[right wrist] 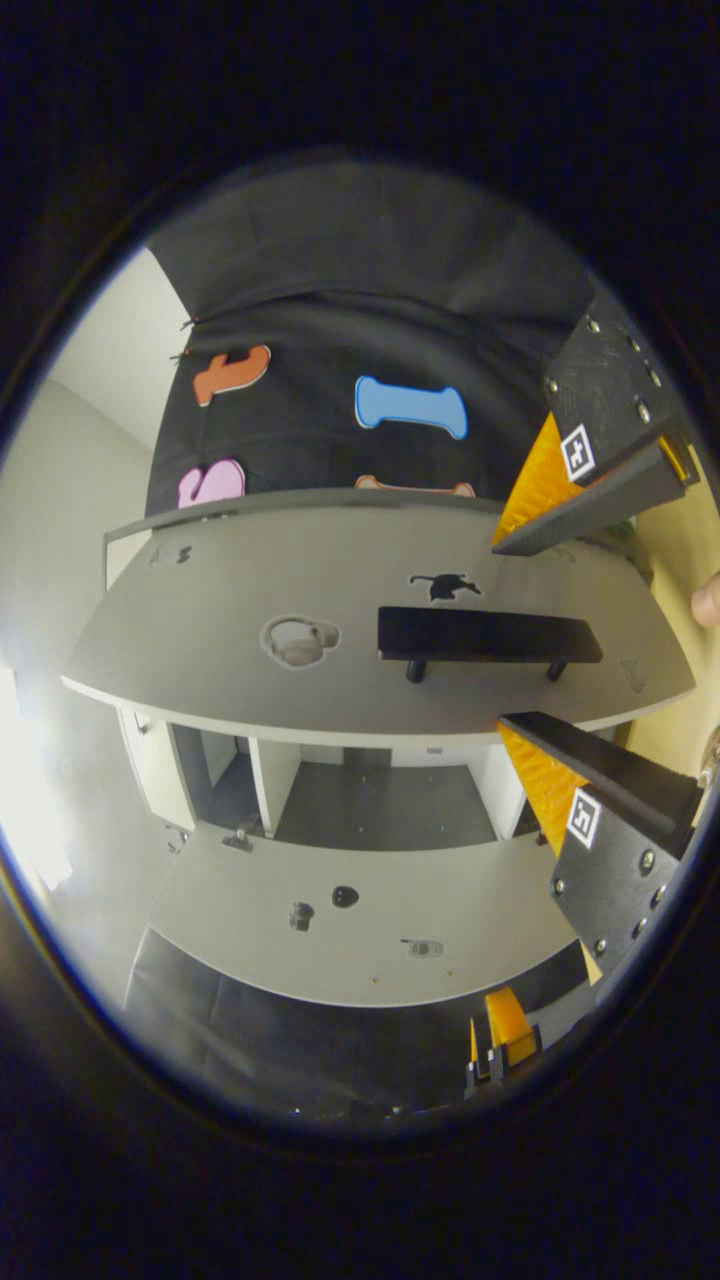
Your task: Grasp the bottle in the cabinet with the left hand and place it on the coaster, then close the right door with the right hand and the left door with the left hand.
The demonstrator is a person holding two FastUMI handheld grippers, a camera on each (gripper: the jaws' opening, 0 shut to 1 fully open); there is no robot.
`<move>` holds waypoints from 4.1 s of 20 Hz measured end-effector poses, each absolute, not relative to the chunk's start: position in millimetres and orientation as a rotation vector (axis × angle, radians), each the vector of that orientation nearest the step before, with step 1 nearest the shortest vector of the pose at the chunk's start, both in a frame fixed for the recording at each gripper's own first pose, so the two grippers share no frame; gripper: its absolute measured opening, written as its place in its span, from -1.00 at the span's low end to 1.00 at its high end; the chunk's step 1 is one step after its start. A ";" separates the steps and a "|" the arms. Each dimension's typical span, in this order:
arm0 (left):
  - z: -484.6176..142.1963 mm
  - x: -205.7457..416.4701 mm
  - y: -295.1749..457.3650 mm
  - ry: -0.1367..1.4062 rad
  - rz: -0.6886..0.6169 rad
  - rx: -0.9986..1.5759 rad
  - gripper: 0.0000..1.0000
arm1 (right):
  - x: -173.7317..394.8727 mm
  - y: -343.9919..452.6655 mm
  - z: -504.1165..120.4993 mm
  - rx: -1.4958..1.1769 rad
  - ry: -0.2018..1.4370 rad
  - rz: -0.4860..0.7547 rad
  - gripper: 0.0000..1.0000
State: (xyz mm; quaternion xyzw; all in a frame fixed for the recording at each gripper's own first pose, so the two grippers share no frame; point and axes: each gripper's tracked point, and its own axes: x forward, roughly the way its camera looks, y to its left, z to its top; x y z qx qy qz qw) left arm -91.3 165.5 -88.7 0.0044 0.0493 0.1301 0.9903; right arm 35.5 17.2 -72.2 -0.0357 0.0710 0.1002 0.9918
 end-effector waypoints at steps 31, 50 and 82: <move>-113.6 -72.2 278.2 0.189 0.415 0.054 0.88 | 20.1 37.5 -65.5 -0.082 0.115 0.116 0.91; -116.5 -70.2 265.2 0.189 0.410 0.035 0.83 | 27.9 5.2 -69.8 -0.038 0.132 0.083 0.92; -134.8 6.6 86.8 0.209 0.011 0.014 0.73 | 33.5 -50.8 -80.7 0.031 0.146 -0.017 0.92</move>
